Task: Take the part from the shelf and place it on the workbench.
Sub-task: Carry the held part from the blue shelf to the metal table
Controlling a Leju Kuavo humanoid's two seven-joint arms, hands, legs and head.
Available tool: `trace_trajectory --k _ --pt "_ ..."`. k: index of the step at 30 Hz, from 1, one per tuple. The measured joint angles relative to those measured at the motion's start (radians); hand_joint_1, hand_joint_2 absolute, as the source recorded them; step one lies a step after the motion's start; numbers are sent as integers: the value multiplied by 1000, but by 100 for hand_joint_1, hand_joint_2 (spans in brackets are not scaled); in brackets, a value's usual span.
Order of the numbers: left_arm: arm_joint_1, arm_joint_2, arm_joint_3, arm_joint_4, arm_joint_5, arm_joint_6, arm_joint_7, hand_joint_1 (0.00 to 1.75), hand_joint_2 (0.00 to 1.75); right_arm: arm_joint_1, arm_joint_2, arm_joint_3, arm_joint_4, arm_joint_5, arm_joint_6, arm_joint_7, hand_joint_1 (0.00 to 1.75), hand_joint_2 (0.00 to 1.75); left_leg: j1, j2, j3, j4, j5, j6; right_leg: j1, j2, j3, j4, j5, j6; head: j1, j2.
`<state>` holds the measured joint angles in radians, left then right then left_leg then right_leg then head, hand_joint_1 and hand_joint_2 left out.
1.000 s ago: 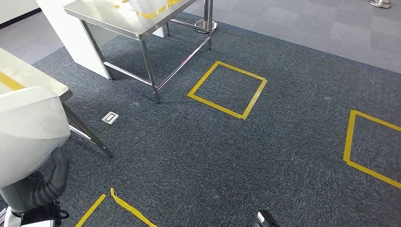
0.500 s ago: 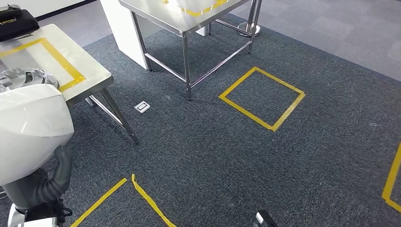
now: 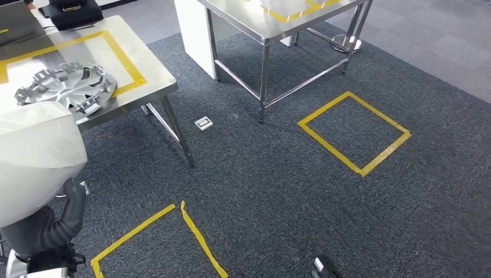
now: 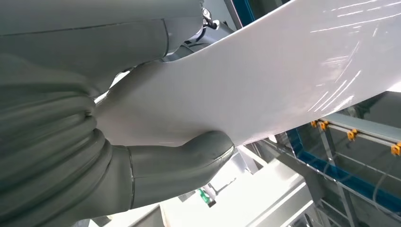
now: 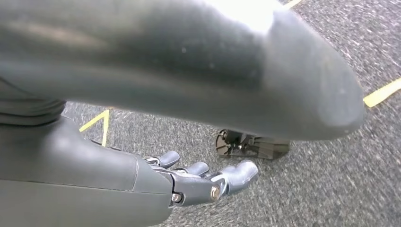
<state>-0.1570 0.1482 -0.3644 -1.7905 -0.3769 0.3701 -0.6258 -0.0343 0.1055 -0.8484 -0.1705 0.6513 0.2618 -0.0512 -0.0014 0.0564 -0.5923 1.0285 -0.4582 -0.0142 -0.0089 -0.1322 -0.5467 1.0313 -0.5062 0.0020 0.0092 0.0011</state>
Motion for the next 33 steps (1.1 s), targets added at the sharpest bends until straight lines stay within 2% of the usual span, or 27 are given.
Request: trace_trajectory --k 1,2,3,5,6,7,8,9,10,11,12,13,14,16,17,18,20,21,22,23,24,25,27,29,31,32,33 --pt "-2 0 0 0 2 -2 -2 175 175 -2 0 0 0 0 0 -1 0 0 2 -13 0 -4 3 7 -2 1 2 1 -3 7 0 0" --pt "-6 0 0 1 4 -4 -3 175 175 -3 0 -1 0 0 0 -1 0 0 5 -25 1 -8 7 14 -3 19 0 12 -14 13 1 0" --pt "-11 -1 0 2 6 -5 -3 175 175 -4 0 -1 0 0 0 -1 0 0 9 -37 2 -12 11 20 -5 48 -12 41 -34 18 4 0" --pt "-20 -4 -1 4 8 -6 -3 175 175 -3 0 -2 0 0 1 2 0 0 12 -61 0 -14 15 26 -7 109 -70 161 -97 23 9 0" --pt "-22 -5 -1 6 9 -6 -3 175 175 -1 0 -3 0 1 1 4 0 0 11 -75 -3 -13 15 28 -7 121 -105 228 -122 24 10 0" --pt "-22 -6 -1 9 10 -7 -3 175 175 1 0 -4 0 2 1 5 0 0 11 -90 -4 -11 15 28 -6 126 -130 273 -132 23 11 0" --pt "-22 -6 -1 10 10 -7 -3 175 175 2 0 -5 0 3 1 5 0 0 10 -106 -5 -9 15 28 -5 128 -137 281 -121 21 11 0" --pt "-22 -6 -1 12 10 -6 -3 175 175 3 0 -6 0 3 1 6 0 0 10 -121 -6 -6 15 27 -5 131 -124 245 -89 18 12 0" --pt "-22 -6 -1 12 10 -6 -3 175 175 2 0 -6 0 4 1 6 0 0 10 -136 -5 -4 15 26 -5 144 -96 178 -48 14 12 0" --pt "-22 -6 -1 13 10 -6 -3 175 175 2 0 -7 0 5 1 6 0 0 9 -149 -6 -1 14 23 -6 169 -65 107 -17 9 12 0" --pt "-23 -6 -1 13 10 -6 -3 175 175 1 -1 -7 0 6 1 6 0 0 9 -161 -9 1 14 19 -7 190 -40 49 4 7 13 0" --pt "-23 -6 -1 13 10 -5 -3 175 175 1 -1 -8 0 8 1 7 0 0 10 -173 -12 2 16 13 -6 205 -26 15 11 5 13 0" --pt "-22 -5 -1 13 11 -3 -3 175 175 1 -1 -8 0 12 1 8 0 0 11 -184 -16 1 18 6 -5 210 -22 5 8 3 14 0" --pt "-17 1 -1 11 14 2 -3 175 175 -1 0 -8 0 19 2 10 0 0 13 -201 -21 -3 24 -8 -6 186 -16 -2 14 -4 15 0" --pt "-15 5 0 9 16 6 -3 175 175 -1 1 -8 0 21 2 9 0 0 11 -186 -27 4 19 -12 -9 173 -12 -7 17 -11 13 0" --pt "-14 9 0 7 18 8 -4 175 175 -1 1 -8 0 22 3 9 0 0 9 -159 -40 29 4 -16 -11 158 -8 -13 19 -18 10 0" --pt "-12 14 1 6 19 11 -4 175 175 1 1 -8 0 24 3 8 0 0 7 -90 -94 140 -55 -23 -11 129 -4 -17 19 -27 5 0" --pt "-10 15 1 6 19 11 -4 175 175 3 1 -8 0 25 3 9 0 0 9 -74 -128 209 -84 -27 -10 113 -4 -17 18 -28 5 0" --pt "-7 16 1 6 20 11 -4 175 175 3 1 -8 0 26 3 9 0 0 11 -68 -153 261 -100 -30 -9 99 -4 -17 17 -29 5 0" --pt "-5 18 1 6 20 11 -4 175 175 3 1 -8 0 27 3 9 0 0 13 -65 -161 279 -98 -33 -9 84 -3 -17 16 -28 4 0" --pt "-3 19 1 6 20 11 -4 175 175 3 1 -8 0 27 3 9 0 0 14 -60 -147 254 -76 -34 -9 70 -1 -16 14 -26 4 0" --pt "-2 20 1 6 20 12 -4 175 175 2 2 -8 0 27 3 9 0 0 15 -50 -114 194 -43 -33 -9 57 2 -16 11 -24 4 0" --pt "-2 22 1 4 20 13 -4 175 175 0 2 -8 0 26 3 9 0 0 11 -7 -38 55 3 -25 -6 34 10 -14 3 -15 4 0" --pt "-1 22 1 1 20 14 -5 175 175 -1 2 -8 0 23 3 11 0 0 6 11 -9 -1 11 -7 1 15 15 -12 -3 -4 5 0" --pt "1 23 1 -2 21 14 -5 175 175 -3 2 -9 0 19 2 14 0 0 5 -16 -12 -1 14 9 2 -3 20 -14 -7 8 6 0" --pt "1 23 2 -3 21 14 -6 175 175 -4 2 -9 0 18 2 15 0 0 7 -28 -11 -4 15 15 0 5 21 -9 -13 14 7 0" --pt "0 24 2 -4 21 14 -7 175 175 -5 2 -10 0 17 2 15 0 0 9 -39 -11 -7 18 21 -2 28 14 12 -29 20 9 0"
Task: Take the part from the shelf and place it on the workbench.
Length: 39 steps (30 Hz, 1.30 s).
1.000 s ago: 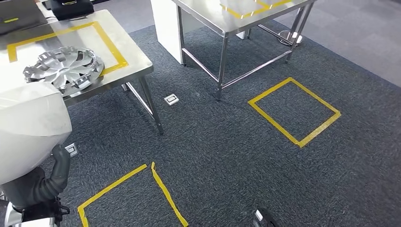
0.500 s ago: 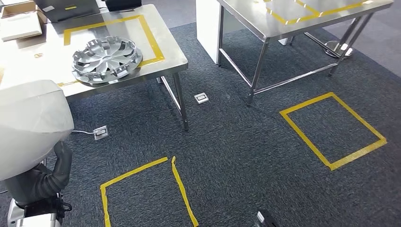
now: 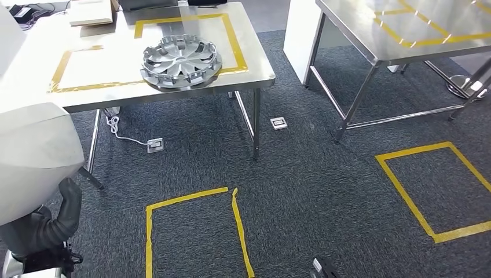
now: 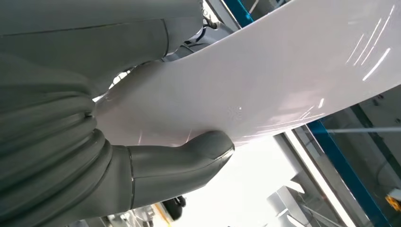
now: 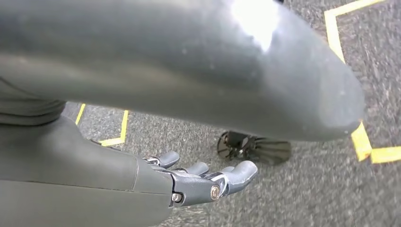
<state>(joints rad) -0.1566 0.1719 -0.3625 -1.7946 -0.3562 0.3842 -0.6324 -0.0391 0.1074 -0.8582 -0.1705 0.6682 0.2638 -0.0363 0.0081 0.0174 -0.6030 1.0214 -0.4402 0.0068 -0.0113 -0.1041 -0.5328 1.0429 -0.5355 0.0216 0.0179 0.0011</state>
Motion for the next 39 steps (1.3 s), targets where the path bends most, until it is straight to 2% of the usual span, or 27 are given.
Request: trace_trajectory --k 2,3,4,5,6,7,9,11,12,13,14,16,18,20,21,22,23,25,26,28,29,31,33,35,36,37,39 --pt "-1 0 0 1 1 -1 -2 175 175 0 0 -1 0 -1 0 1 0 0 3 -21 0 -3 3 8 -4 65 -46 102 -57 6 5 0" --pt "-1 0 0 2 3 -1 -3 175 175 1 1 -2 0 -1 0 2 0 0 3 -33 -3 -3 4 11 -3 86 -82 173 -88 7 7 0" --pt "0 0 0 4 4 -2 -4 175 175 3 1 -3 0 -1 -1 2 0 0 2 -47 -5 -2 5 12 -3 95 -115 233 -107 6 8 0" --pt "0 -1 0 7 5 -2 -4 175 175 5 1 -4 0 -2 -2 2 0 0 2 -62 -6 0 5 12 -2 98 -134 262 -107 5 8 0" --pt "1 -1 0 8 6 -2 -5 175 175 6 1 -4 0 -2 -2 1 0 0 1 -77 -6 2 5 11 -2 101 -134 252 -86 2 9 0" --pt "1 -1 0 10 7 -2 -5 175 175 6 1 -4 0 -2 -2 1 0 0 2 -92 -6 4 5 10 -2 108 -115 202 -48 -1 9 0" --pt "0 -1 0 11 7 -2 -5 175 175 6 0 -5 0 -3 -2 0 0 0 1 -117 -9 10 5 5 -5 155 -57 63 19 -9 10 0" --pt "-1 -1 0 13 8 -3 -5 175 175 5 0 -5 0 -4 -3 1 0 0 4 -141 -17 11 8 -9 -5 193 -29 -9 37 -11 11 0" --pt "-1 -1 0 14 8 -4 -6 175 175 5 0 -5 0 -4 -4 1 0 0 6 -154 -21 9 12 -17 -4 194 -27 -14 35 -13 12 0" --pt "0 0 0 15 8 -4 -7 175 175 5 1 -5 0 -4 -6 0 0 0 8 -167 -24 5 16 -26 -4 178 -24 -17 38 -17 13 0" --pt "0 1 1 15 9 -4 -8 175 175 4 1 -5 0 -4 -8 0 0 0 8 -161 -27 5 17 -31 -5 164 -20 -22 41 -22 13 0" --pt "-4 2 3 18 12 -5 -10 175 175 4 2 -6 0 -5 -11 0 0 0 3 -106 -51 49 -10 -39 -9 133 -12 -34 49 -36 7 0" --pt "-8 3 3 21 17 -6 -13 175 175 6 2 -6 0 -6 -12 0 0 0 3 -42 -109 173 -73 -44 -5 103 -11 -36 49 -43 1 0" --pt "-7 4 3 26 22 -7 -13 175 175 8 2 -6 0 -7 -13 0 0 0 5 -27 -158 278 -110 -49 -3 71 -11 -36 46 -45 0 0" --pt "-6 5 3 29 25 -7 -13 175 175 8 2 -6 0 -8 -13 0 0 0 5 -25 -156 280 -101 -51 -3 56 -10 -36 45 -44 0 0" --pt "-6 6 3 31 28 -7 -13 175 175 7 3 -6 0 -10 -13 0 0 0 5 -19 -133 241 -76 -50 -3 43 -8 -35 43 -43 0 0" --pt "-7 7 3 34 33 -7 -15 175 175 6 3 -7 0 -12 -14 0 0 0 5 -2 -92 170 -44 -49 -2 30 -5 -35 40 -40 0 0" --pt "-13 10 3 39 41 -7 -19 175 175 5 4 -8 0 -15 -14 0 0 0 -2 42 -19 43 -6 -35 3 9 2 -32 32 -30 0 0" --pt "-16 11 3 41 46 -7 -20 175 175 5 4 -10 0 -16 -14 0 0 0 -5 54 -2 12 -2 -27 7 0 4 -31 29 -25 1 0" --pt "-20 15 3 45 57 -7 -17 175 175 4 4 -12 0 -17 -14 0 0 0 -8 39 -3 6 -3 -11 9 -17 8 -32 27 -15 3 0" --pt "-20 18 4 47 62 -6 -15 175 175 3 4 -13 0 -17 -15 0 0 0 -7 30 -4 4 -1 -5 7 -16 9 -30 23 -9 4 0" --pt "-21 21 4 49 68 0 -12 175 175 2 4 -14 0 -21 -17 0 0 0 -3 15 -3 -2 3 7 2 28 -8 12 -7 2 6 0" --pt "-21 21 3 49 68 7 -8 175 175 3 5 -16 0 -26 -19 2 0 0 -1 3 -4 -4 5 14 0 84 -67 133 -68 7 12 0" --pt "-18 20 3 51 64 11 -5 175 175 6 5 -21 0 -27 -21 5 0 0 -2 -11 -6 -2 5 16 0 98 -132 251 -105 8 16 0" --pt "-17 19 3 51 62 13 -3 175 175 8 5 -23 0 -28 -22 5 0 0 -2 -17 -6 -1 4 16 1 98 -143 263 -95 7 17 0" --pt "-17 19 3 52 61 14 -2 175 175 8 5 -26 0 -29 -24 6 0 0 -2 -23 -6 1 4 15 1 98 -135 233 -66 5 19 0" --pt "-17 18 3 52 59 15 0 175 175 7 5 -29 0 -29 -27 6 0 0 -2 -32 -6 6 2 11 0 102 -78 95 9 0 21 0"
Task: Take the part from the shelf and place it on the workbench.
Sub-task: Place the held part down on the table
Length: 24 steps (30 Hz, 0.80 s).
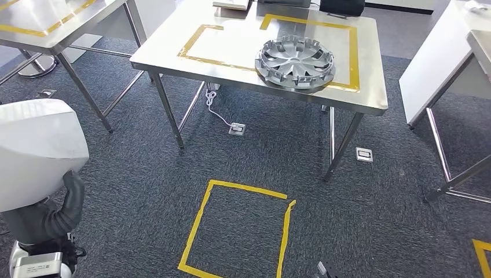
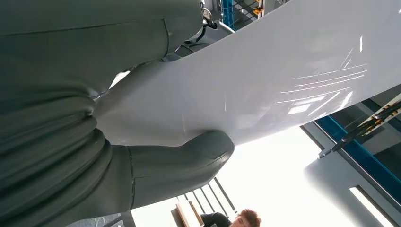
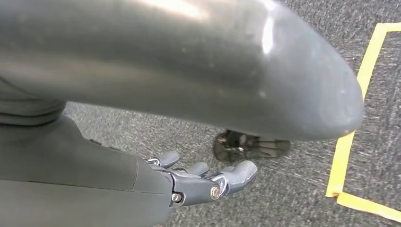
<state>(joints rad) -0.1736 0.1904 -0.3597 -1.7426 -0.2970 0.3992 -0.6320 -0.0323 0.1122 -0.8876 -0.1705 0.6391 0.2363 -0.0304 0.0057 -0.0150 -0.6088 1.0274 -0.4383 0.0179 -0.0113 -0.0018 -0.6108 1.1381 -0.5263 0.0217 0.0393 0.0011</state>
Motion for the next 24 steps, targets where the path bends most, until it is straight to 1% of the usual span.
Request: trace_trajectory --k 1,2,3,6,9,16,24 --pt "0 0 0 0 -1 1 1 175 175 -1 0 -1 0 0 -2 0 0 0 -1 -4 -1 3 -1 -4 1 3 25 -60 23 -3 1 0" --pt "-1 0 0 0 -1 2 2 175 175 -2 1 -1 0 0 -3 1 0 0 -4 -6 -4 5 -3 -7 1 5 40 -99 35 -5 2 0" --pt "-1 0 0 0 -2 3 3 175 175 -3 2 -1 0 1 -3 1 0 0 -6 -7 -6 7 -4 -6 1 7 44 -112 34 -6 2 0" --pt "-1 -1 0 0 -3 5 4 175 175 -2 4 -2 0 4 -2 2 0 0 -7 -8 -5 3 -1 -2 3 5 42 -115 38 -11 2 0" --pt "-2 -2 0 0 -5 6 7 175 175 -3 4 -2 0 6 -2 2 0 0 -6 -7 -1 -5 5 -13 4 6 42 -115 39 -17 2 0" --pt "-3 -2 0 0 -9 7 12 175 175 -3 4 -2 0 8 -2 7 0 0 -5 -7 0 -10 8 -26 5 6 41 -113 37 -22 2 0" --pt "-3 -2 0 1 -9 7 12 175 175 -3 4 -2 0 8 -2 9 0 0 -6 -8 -1 -9 6 -27 3 6 41 -114 37 -22 2 0"
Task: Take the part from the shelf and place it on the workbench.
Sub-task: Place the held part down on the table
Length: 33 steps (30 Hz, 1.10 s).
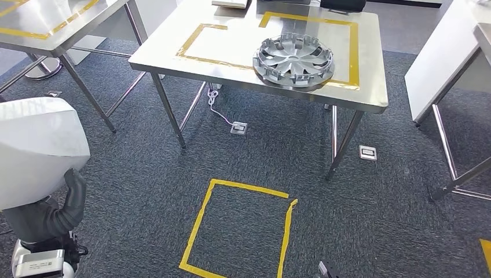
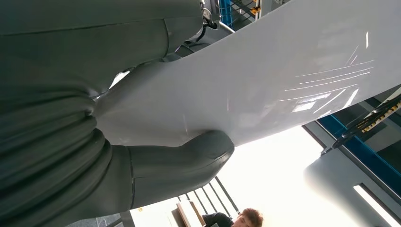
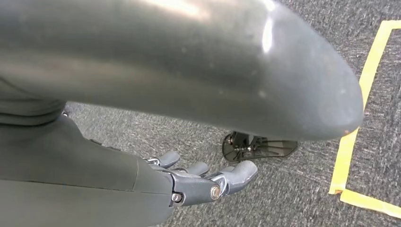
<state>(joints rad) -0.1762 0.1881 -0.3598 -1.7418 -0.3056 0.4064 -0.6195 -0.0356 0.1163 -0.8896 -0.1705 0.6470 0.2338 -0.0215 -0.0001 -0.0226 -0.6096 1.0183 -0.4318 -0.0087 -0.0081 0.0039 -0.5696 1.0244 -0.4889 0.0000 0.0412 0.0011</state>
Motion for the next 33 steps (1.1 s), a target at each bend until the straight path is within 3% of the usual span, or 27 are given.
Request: trace_trajectory --k 27,31,33 --pt "-1 0 0 8 4 9 -7 175 175 -1 0 -6 0 -7 -2 -6 0 0 0 0 -1 3 -2 3 -1 0 1 0 0 0 0 0" --pt "-2 0 0 7 7 11 -9 175 175 -1 4 -7 0 -9 -2 -6 0 0 -1 1 12 -19 3 20 -4 -2 11 -16 5 13 0 0" --pt "-5 0 -1 6 7 12 -9 175 175 -2 3 -7 0 -9 -2 -6 0 0 7 3 33 -54 20 29 -1 -1 -1 19 -20 21 3 0"
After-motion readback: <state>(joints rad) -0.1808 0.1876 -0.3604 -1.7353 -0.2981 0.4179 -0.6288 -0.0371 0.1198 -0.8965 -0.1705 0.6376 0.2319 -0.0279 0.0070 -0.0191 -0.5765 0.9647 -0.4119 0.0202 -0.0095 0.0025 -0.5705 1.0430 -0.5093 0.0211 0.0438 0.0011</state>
